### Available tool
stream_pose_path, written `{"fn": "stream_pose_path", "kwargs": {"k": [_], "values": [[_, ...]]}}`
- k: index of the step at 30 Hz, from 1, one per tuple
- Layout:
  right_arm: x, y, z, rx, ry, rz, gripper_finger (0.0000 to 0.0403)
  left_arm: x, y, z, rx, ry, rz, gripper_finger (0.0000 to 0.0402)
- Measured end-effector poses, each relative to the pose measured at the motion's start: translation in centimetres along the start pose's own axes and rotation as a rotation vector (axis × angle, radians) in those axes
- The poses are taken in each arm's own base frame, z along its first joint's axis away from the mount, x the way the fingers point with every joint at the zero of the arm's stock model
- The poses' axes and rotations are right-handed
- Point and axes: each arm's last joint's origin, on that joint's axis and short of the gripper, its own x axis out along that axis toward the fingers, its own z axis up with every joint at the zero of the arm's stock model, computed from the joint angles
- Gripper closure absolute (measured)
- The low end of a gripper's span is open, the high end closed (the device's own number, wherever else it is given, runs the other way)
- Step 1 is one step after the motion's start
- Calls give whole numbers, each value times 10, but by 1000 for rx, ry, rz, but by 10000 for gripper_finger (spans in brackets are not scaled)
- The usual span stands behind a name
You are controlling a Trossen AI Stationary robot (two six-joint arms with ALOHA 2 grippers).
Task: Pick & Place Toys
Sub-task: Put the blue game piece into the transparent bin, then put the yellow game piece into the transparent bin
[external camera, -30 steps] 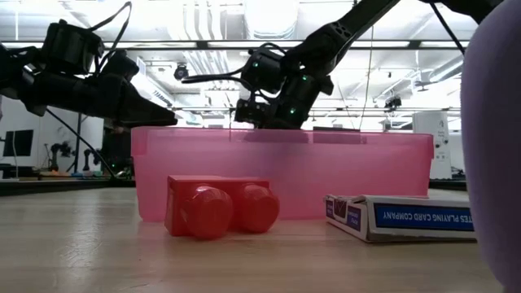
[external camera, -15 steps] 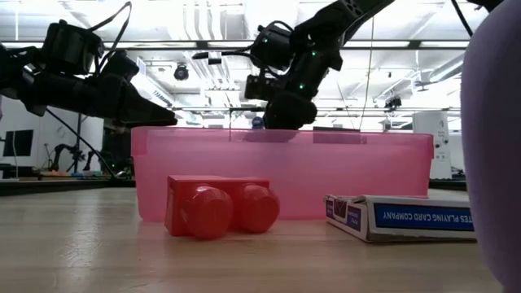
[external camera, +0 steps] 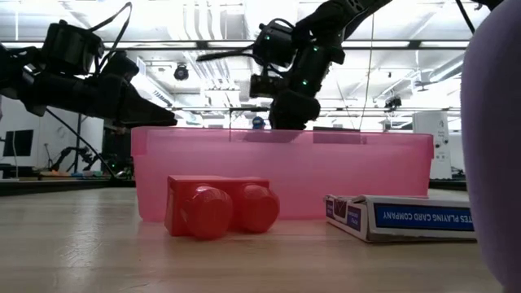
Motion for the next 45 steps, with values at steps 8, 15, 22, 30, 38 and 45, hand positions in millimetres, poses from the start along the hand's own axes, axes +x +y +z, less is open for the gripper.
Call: {"fn": "stream_pose_path", "kwargs": {"k": [8,15,22,30,38,45], "values": [[14,4,-12,39,58,46,156,0,0,0,0,0,0,26],[34,5,-18,44,111,56,156,0,0,0,-3,0,0,26],[36,4,-18,43,118,45,169,0,0,0,-3,1,0,26],[36,4,-18,42,116,32,287,0,0,0,-2,0,-1,26],[29,4,-16,29,101,35,381,0,0,0,0,1,0,26],[18,2,-9,13,61,24,387,0,0,0,0,4,-1,26]]}}
